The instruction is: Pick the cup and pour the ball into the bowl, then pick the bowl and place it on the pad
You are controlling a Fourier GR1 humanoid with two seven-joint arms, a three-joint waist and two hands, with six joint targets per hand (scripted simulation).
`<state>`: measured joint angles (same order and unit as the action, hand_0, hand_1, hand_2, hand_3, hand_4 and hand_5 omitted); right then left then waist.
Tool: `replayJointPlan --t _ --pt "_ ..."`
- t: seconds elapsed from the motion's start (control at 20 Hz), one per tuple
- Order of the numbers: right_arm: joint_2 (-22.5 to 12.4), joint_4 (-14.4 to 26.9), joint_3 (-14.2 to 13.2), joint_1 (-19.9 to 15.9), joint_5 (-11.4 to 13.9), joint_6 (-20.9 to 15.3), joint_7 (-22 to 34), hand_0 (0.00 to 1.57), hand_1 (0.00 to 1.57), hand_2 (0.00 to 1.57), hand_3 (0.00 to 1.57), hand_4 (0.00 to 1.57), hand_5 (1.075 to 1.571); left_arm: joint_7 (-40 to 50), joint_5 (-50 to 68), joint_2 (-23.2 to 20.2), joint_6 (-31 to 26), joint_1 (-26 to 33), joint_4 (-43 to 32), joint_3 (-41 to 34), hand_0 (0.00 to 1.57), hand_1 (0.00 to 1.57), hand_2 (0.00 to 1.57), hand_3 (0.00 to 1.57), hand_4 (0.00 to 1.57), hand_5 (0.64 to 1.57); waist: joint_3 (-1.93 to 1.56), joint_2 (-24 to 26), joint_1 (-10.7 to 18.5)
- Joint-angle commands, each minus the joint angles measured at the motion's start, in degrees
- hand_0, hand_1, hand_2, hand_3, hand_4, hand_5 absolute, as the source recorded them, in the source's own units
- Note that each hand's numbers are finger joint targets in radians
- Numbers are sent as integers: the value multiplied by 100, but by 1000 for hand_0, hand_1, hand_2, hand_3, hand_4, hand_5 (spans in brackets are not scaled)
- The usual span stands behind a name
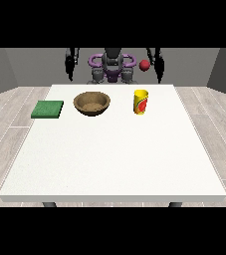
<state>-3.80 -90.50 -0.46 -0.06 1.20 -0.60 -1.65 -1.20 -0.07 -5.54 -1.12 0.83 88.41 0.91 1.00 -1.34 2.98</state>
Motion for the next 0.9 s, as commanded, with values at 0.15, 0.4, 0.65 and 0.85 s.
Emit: replayJointPlan --t 0.15,0.4,0.65,0.85 --pt "-221 -474 -66 -3 -6 20 448 0 0 0 0 0 1568 381 39 -222 -64 -86 531 -45 0 0 0 0 0 1524 -78 1306 -50" --pt "13 -407 -369 590 -648 195 61 0 0 0 0 0 1568 106 1115 531 -20 636 1085 677 0 0 0 0 0 1530 -101 1837 -27" --pt "7 -827 -458 433 -729 143 135 0 0 0 0 0 1566 -73 780 421 154 837 1889 797 0 0 0 0 0 1507 -100 1063 -118" --pt "-11 -782 -307 181 -726 331 19 0 0 0 0 0 1566 -478 383 353 256 403 1468 648 0 0 0 0 0 1453 -100 611 -288"
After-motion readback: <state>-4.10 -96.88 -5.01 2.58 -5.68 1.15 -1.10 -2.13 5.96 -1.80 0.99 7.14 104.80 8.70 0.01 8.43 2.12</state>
